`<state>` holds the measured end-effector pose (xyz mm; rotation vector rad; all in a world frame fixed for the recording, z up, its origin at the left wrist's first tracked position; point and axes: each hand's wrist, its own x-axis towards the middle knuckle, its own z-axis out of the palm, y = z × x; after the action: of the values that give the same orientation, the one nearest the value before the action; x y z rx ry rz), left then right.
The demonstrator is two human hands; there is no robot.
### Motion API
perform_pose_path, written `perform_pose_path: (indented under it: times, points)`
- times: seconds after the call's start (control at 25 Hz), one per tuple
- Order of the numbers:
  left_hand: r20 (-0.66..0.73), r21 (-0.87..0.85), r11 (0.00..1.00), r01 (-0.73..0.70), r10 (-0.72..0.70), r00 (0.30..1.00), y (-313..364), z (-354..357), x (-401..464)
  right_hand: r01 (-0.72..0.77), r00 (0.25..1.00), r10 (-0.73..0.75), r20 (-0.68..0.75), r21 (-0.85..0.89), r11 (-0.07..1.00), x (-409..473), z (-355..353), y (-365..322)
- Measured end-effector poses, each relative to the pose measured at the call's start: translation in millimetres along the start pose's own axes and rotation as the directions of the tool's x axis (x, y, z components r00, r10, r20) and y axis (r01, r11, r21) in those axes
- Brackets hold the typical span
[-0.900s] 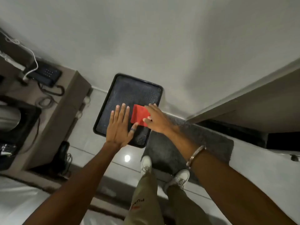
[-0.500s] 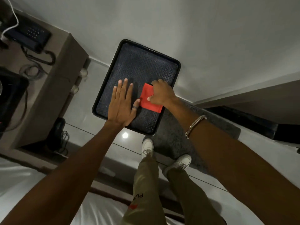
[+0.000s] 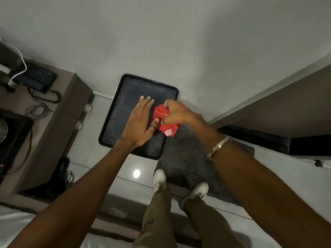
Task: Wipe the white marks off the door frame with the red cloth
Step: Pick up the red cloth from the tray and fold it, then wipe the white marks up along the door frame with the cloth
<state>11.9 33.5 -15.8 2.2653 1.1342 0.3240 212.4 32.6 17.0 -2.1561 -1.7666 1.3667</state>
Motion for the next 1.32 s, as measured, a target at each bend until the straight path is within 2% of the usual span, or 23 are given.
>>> perform_pose_path:
  times: [0.2,0.28,0.36,0.48,0.6,0.68,0.8,0.84,0.92,0.96,1.0,1.04,1.08,1.2,1.28,1.32]
  points:
    - [-0.194,0.116,0.968,-0.224,0.243,0.95,102,-46,33,0.049,0.982,-0.043,-0.185,0.026,0.998,-121,-86,16]
    - [-0.261,0.162,0.916,-0.366,0.398,0.88,161,-62,60,0.063,0.968,-0.075,-0.239,-0.06,0.996,-175,-137,24]
    - [-0.312,0.236,0.835,-0.497,0.549,0.775,228,-79,87,0.05,0.939,-0.094,-0.331,-0.139,0.989,-232,-188,31]
    - [-0.39,0.287,0.752,-0.594,0.658,0.644,321,-104,121,-0.007,0.855,-0.093,-0.511,-0.19,0.982,-311,-249,39]
    - [-0.453,0.33,0.659,-0.676,0.739,0.499,398,-135,143,-0.076,0.716,-0.108,-0.689,-0.232,0.97,-384,-301,49]
    - [-0.455,0.398,0.592,-0.701,0.791,0.409,440,-161,158,-0.062,0.588,-0.118,-0.8,-0.191,0.98,-419,-331,54]
    - [-0.473,0.46,0.571,-0.68,0.806,0.356,491,-195,176,0.0,0.386,-0.149,-0.91,-0.162,0.987,-433,-366,53]
    - [-0.48,0.475,0.572,-0.669,0.805,0.347,504,-203,181,-0.013,0.269,-0.171,-0.948,-0.181,0.983,-431,-373,53]
    - [-0.49,0.509,0.57,-0.646,0.808,0.327,518,-214,188,-0.17,-0.089,-0.26,-0.961,-0.243,0.955,-419,-376,56]
    - [-0.491,0.529,0.565,-0.633,0.812,0.315,521,-218,191,-0.248,-0.259,-0.311,-0.915,-0.248,0.936,-410,-371,60]
    - [-0.489,0.547,0.56,-0.622,0.817,0.305,522,-220,194,-0.286,-0.378,-0.372,-0.848,-0.275,0.918,-400,-363,64]
    - [-0.491,0.563,0.558,-0.609,0.819,0.297,523,-221,198,-0.3,-0.448,-0.431,-0.784,-0.322,0.898,-387,-357,69]
    - [-0.503,0.569,0.568,-0.595,0.813,0.294,525,-221,201,-0.297,-0.472,-0.456,-0.755,-0.351,0.888,-374,-352,72]
    - [-0.545,0.563,0.608,-0.559,0.782,0.302,527,-218,203,-0.281,-0.399,-0.424,-0.813,-0.331,0.9,-337,-339,75]
    - [-0.534,0.591,0.583,-0.558,0.801,0.272,526,-220,202,-0.301,-0.397,-0.448,-0.801,-0.348,0.888,-334,-336,75]
    - [-0.538,0.609,0.595,-0.524,0.795,0.279,528,-218,213,-0.279,-0.391,-0.451,-0.803,-0.364,0.889,-329,-343,84]
